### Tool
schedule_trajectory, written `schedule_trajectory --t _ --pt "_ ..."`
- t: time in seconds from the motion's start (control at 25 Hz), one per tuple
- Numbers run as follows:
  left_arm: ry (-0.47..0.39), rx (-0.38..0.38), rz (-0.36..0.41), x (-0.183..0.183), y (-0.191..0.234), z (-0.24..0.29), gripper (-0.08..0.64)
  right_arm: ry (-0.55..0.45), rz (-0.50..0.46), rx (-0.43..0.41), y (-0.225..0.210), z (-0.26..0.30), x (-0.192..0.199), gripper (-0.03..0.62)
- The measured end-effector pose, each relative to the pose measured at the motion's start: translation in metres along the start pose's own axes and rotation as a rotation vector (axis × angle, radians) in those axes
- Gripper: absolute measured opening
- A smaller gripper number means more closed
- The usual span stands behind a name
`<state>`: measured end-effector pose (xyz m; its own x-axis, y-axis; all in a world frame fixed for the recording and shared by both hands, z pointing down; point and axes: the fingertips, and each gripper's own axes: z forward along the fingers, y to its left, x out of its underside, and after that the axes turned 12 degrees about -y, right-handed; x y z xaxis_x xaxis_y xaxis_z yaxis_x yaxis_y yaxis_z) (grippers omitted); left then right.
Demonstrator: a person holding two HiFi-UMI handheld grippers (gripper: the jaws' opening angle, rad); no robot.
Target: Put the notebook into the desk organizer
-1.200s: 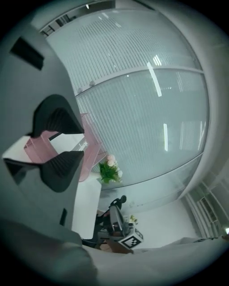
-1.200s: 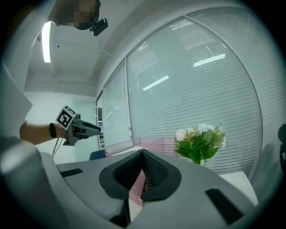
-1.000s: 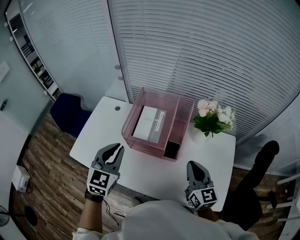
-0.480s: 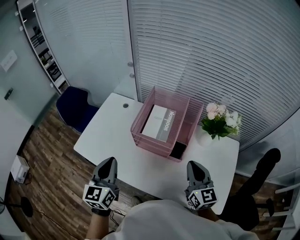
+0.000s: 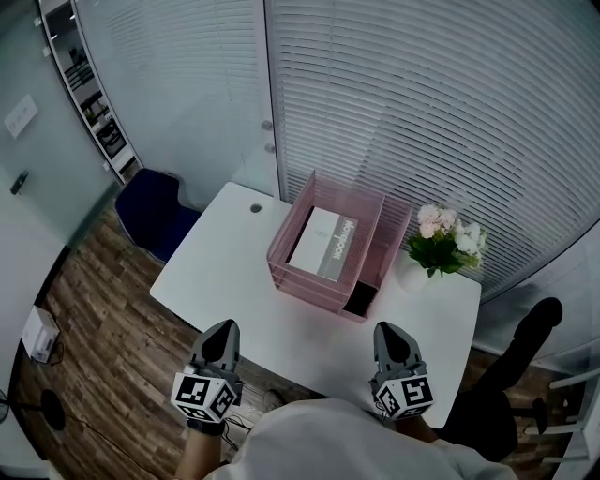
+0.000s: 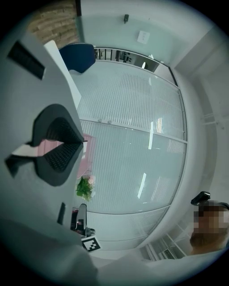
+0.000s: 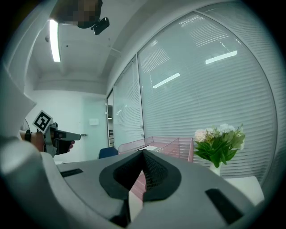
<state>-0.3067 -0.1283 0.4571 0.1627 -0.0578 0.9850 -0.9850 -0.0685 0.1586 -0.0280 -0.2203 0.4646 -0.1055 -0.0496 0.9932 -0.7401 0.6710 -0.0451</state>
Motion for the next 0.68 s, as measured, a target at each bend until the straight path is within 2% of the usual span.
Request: schedule_trajectory --t 0.4,0.68 --pt "0.022 0.024 0.000 0.0067 -0.0027 0.0041 0.009 -0.007 0.002 0.005 0.0013 0.0019 0.0015 0.012" --pt "0.025 0.048 0.011 0.0054 -0.0051 0.0089 0.009 -0.018 0.037 0.028 0.0012 0.0027 0.0036 0.012"
